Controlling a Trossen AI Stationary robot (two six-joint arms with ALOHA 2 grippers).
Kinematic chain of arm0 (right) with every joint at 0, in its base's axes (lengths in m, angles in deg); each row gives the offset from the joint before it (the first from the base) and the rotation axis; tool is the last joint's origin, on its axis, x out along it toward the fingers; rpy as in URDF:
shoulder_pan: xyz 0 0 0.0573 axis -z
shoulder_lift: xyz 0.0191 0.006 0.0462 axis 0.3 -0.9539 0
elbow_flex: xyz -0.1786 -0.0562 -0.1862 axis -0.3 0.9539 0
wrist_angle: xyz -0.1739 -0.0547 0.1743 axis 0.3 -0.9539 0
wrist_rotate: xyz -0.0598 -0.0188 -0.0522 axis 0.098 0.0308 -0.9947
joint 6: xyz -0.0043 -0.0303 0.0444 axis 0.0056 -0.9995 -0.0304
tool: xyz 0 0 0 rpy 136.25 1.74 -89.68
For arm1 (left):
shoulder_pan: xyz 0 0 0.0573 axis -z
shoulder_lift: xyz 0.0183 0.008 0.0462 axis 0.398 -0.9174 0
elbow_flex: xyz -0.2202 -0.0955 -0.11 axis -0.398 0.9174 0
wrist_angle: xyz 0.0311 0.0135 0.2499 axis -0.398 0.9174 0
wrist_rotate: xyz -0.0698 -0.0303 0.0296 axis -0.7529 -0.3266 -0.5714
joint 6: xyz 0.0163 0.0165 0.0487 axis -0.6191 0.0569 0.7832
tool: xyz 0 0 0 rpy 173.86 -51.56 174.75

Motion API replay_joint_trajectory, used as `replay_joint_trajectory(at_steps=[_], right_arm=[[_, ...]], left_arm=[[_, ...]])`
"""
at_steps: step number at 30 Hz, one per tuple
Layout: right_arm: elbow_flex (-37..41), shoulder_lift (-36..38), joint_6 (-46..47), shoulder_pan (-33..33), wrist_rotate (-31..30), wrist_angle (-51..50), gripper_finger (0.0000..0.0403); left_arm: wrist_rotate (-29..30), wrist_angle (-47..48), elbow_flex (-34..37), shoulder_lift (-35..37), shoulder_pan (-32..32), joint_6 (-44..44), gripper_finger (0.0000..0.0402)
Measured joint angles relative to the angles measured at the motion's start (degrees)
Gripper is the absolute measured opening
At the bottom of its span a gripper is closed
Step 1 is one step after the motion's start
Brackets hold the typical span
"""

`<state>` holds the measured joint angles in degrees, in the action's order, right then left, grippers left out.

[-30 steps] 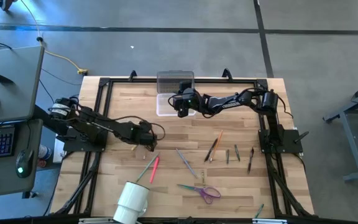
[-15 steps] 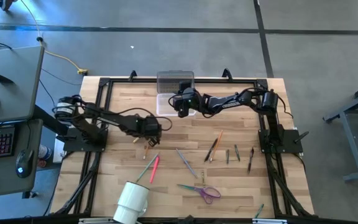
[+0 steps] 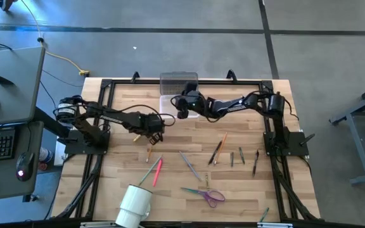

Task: Pick & place school supplies into a supply box
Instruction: Put the yellow pen into the supply box, then put the right black pen into the supply box

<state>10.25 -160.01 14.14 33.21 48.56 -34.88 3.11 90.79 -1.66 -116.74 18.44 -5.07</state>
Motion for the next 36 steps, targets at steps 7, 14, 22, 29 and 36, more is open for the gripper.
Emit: replay_joint_trajectory(at_steps=[7,14,22,29,36], right_arm=[[0.0,6.44,-2.19,-4.82,-19.97,0.85,0.0117],[0.0,13.84,-1.13,-8.89,-36.43,-7.71,0.0117],[0.0,22.24,9.01,-12.61,-50.94,-22.87,0.0117],[0.0,26.66,27.77,-14.96,-43.57,-39.53,0.0117],[0.0,27.23,35.85,-15.01,-32.61,-48.78,0.0117]], left_arm=[[-0.43,6.38,-5.94,0.03,0.09,4.85,0.0124],[2.77,10.71,-15.41,0.03,0.09,15.06,0.0124],[4.64,-1.85,-24.96,0.07,-5.37,37.24,0.0124],[-6.8,-3.9,-26.04,-3.2,-15.59,40.02,0.0124],[-10.96,-0.95,-25.92,-9.87,-17.49,40.2,0.0124]])
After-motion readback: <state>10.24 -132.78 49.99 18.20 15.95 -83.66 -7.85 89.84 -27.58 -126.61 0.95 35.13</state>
